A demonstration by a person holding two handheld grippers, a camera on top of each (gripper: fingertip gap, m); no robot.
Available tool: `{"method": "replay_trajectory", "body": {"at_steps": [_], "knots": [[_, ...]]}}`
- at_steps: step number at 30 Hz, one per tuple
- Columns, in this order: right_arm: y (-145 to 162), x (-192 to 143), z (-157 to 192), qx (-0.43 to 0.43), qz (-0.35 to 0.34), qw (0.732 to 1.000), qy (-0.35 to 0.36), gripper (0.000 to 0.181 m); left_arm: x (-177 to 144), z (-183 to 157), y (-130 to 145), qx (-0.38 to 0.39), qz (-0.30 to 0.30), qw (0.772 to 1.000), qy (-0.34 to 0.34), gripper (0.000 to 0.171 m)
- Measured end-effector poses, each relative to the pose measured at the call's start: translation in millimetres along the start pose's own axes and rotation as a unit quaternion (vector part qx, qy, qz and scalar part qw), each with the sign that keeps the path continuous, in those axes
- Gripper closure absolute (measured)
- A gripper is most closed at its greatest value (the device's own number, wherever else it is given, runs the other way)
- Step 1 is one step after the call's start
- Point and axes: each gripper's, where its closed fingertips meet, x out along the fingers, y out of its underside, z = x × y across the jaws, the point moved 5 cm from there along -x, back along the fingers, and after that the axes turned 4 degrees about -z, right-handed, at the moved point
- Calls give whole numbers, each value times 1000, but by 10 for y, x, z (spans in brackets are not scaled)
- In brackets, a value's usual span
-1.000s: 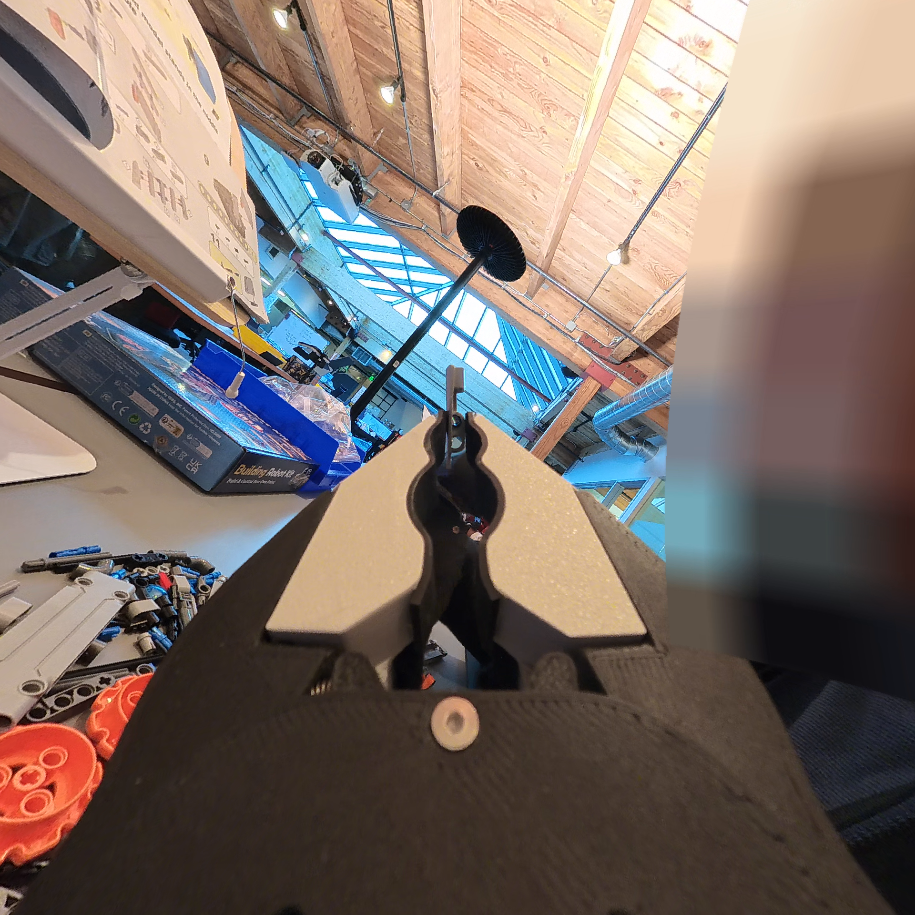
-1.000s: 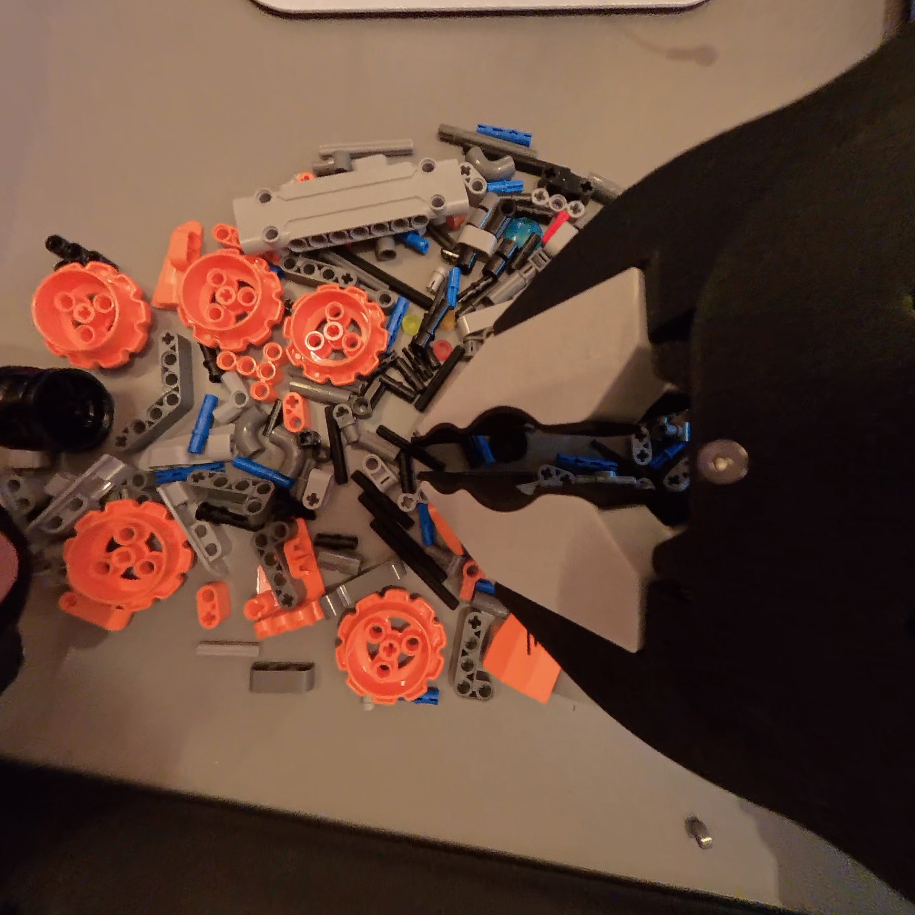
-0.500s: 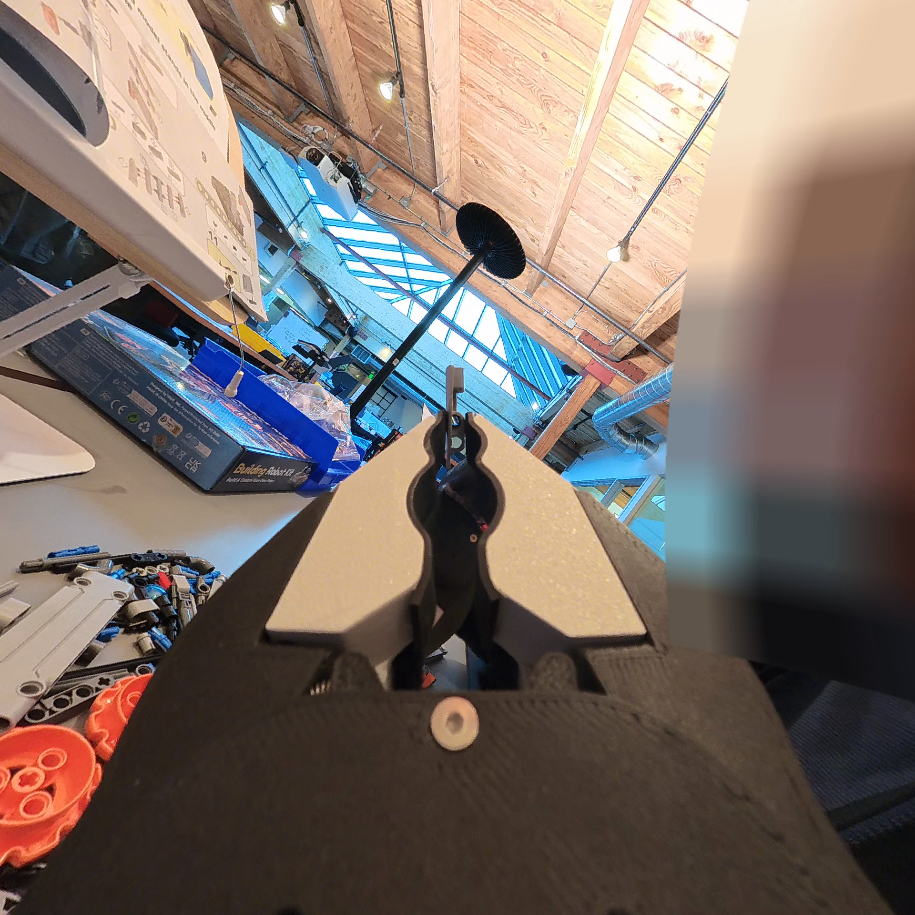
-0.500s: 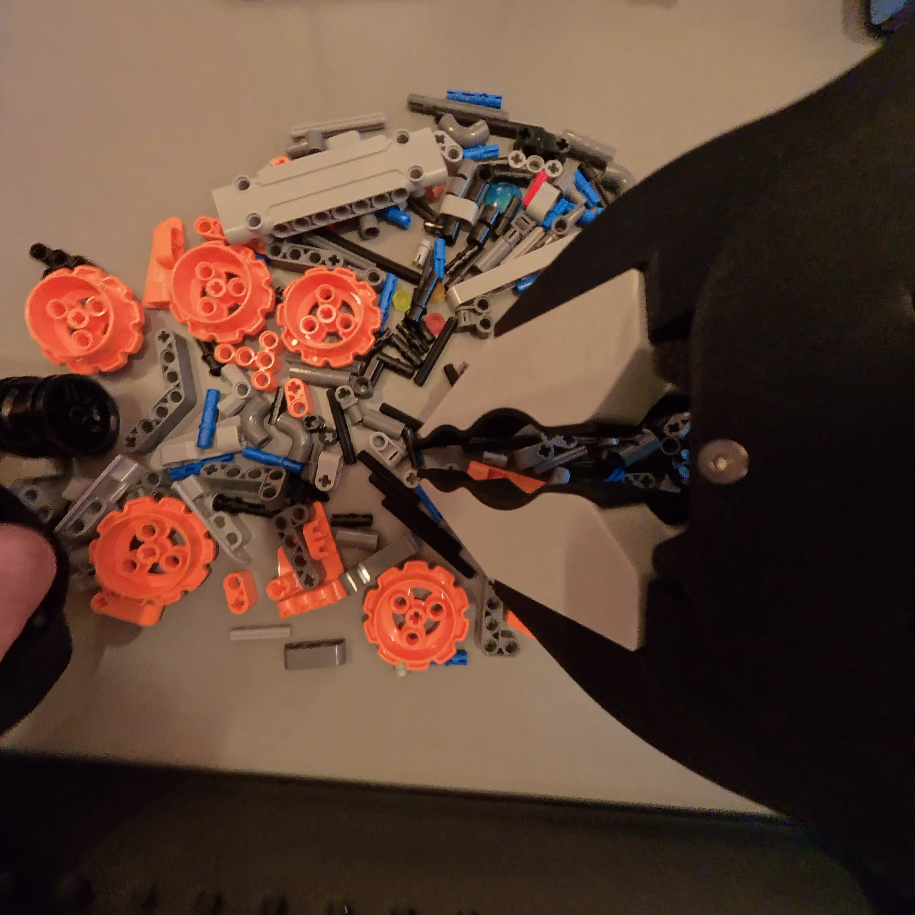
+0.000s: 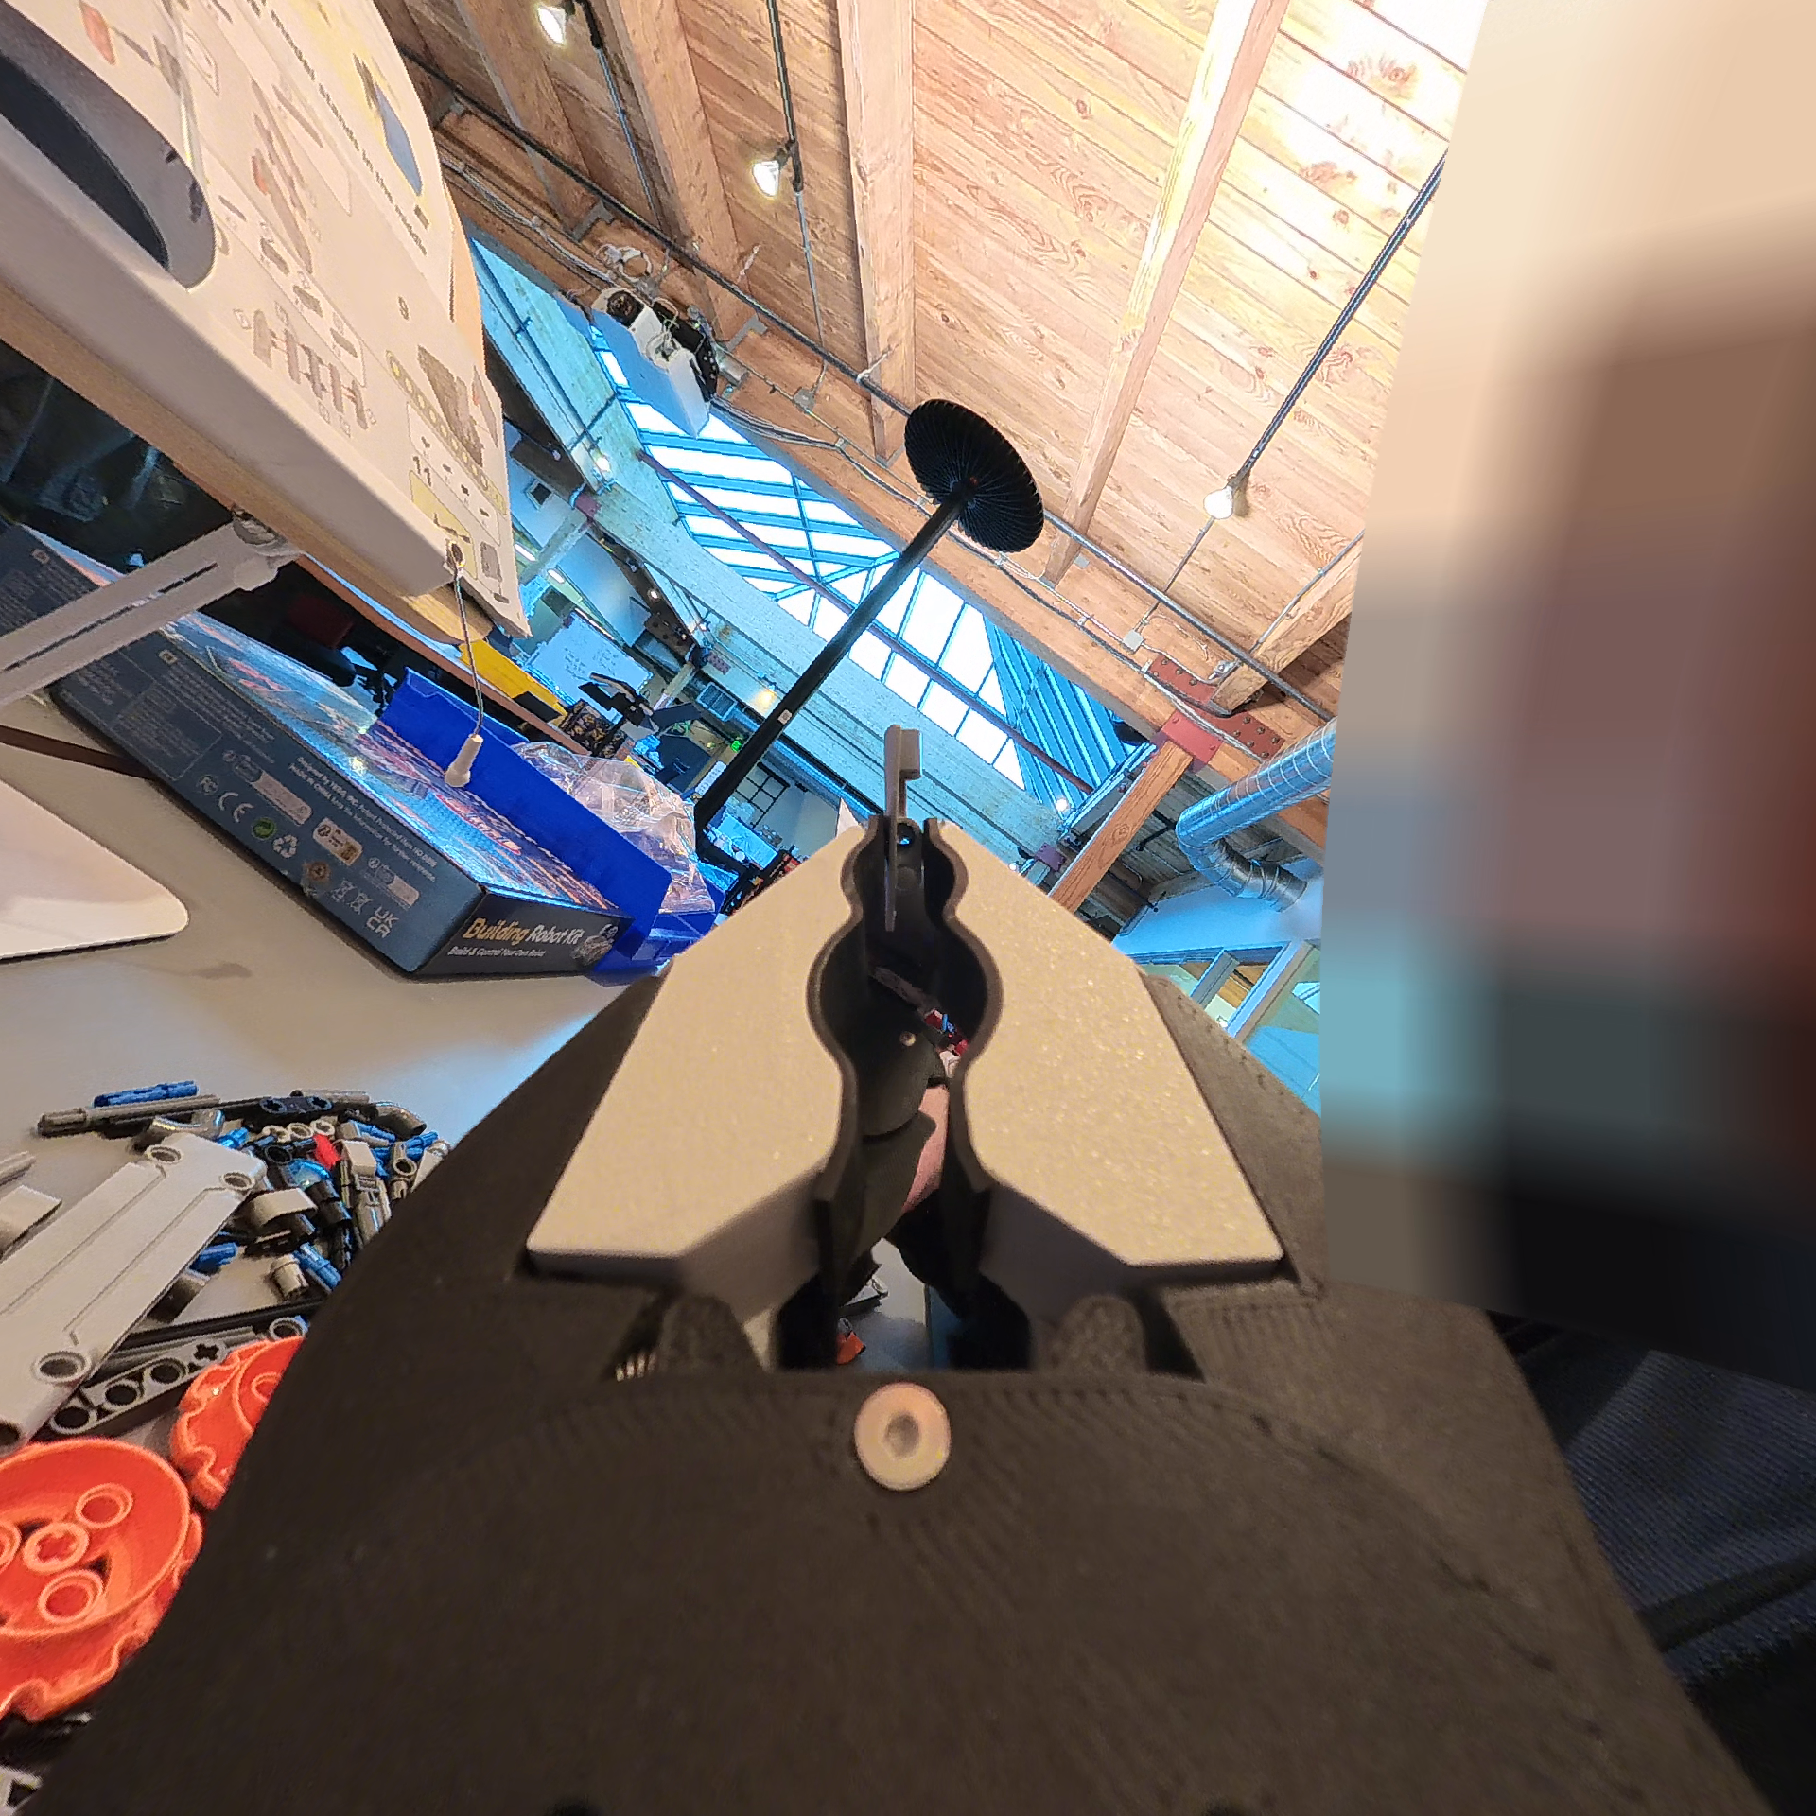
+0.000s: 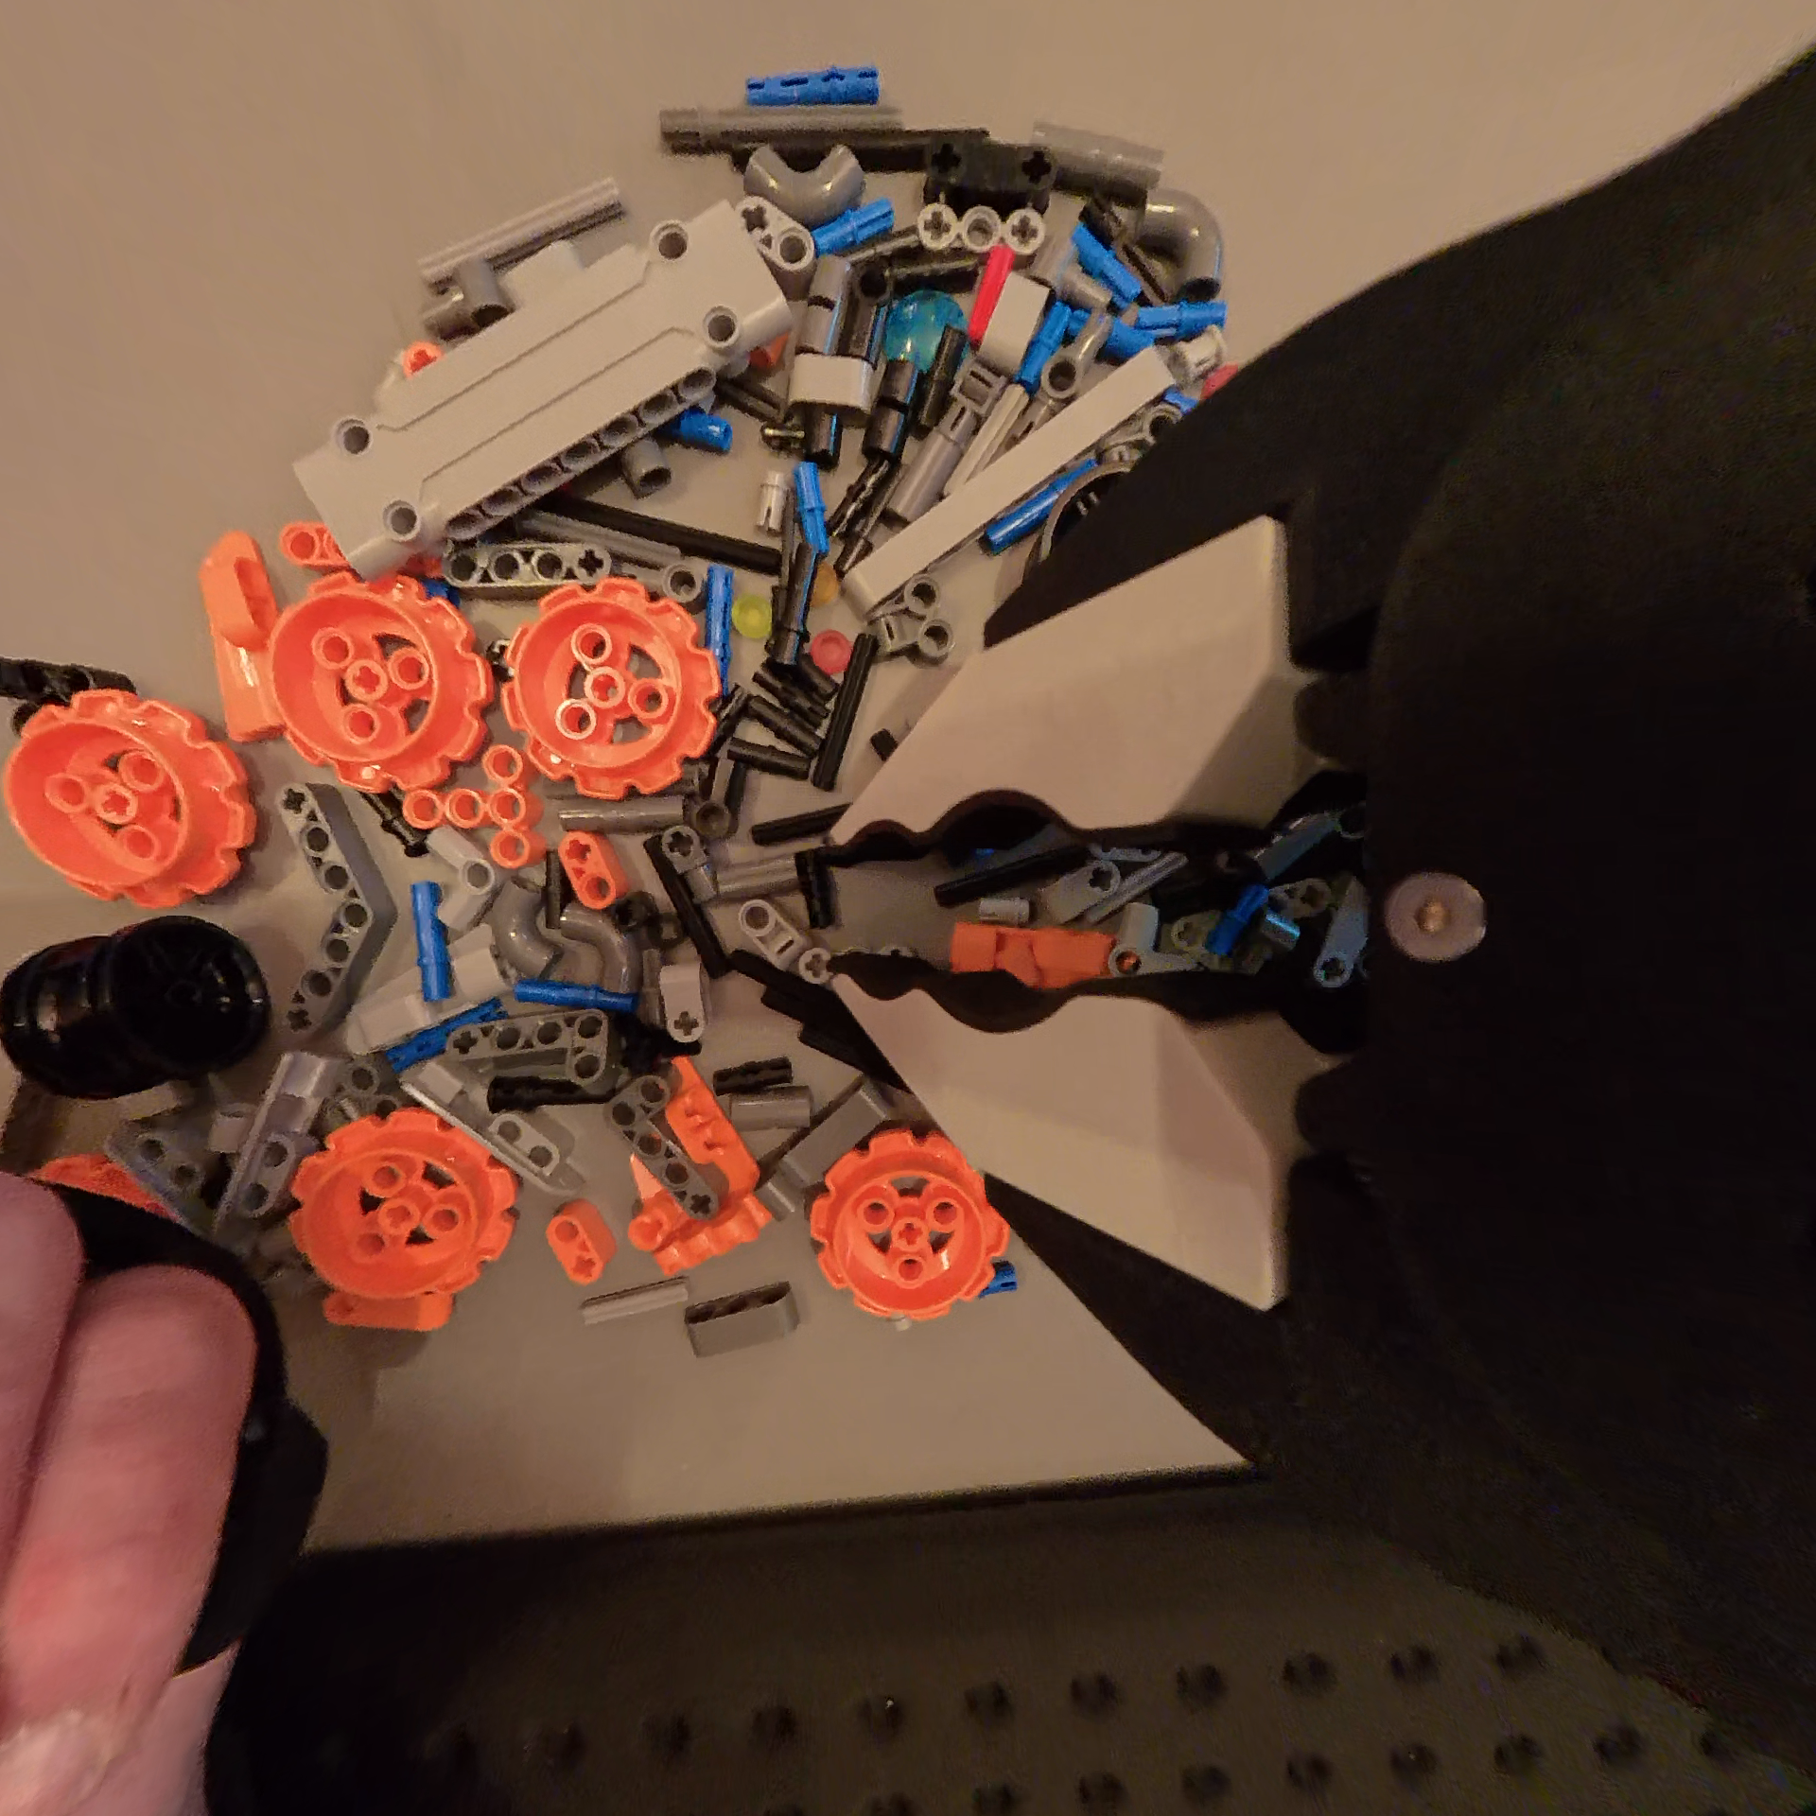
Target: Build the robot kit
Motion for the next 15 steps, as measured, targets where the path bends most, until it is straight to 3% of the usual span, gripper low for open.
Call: {"method": "replay_trajectory", "body": {"at_steps": [15], "knots": [[4, 16, -42, 10, 2, 1000, 28, 172, -1, -3, 2, 0, 1, 1000, 0, 168]]}}
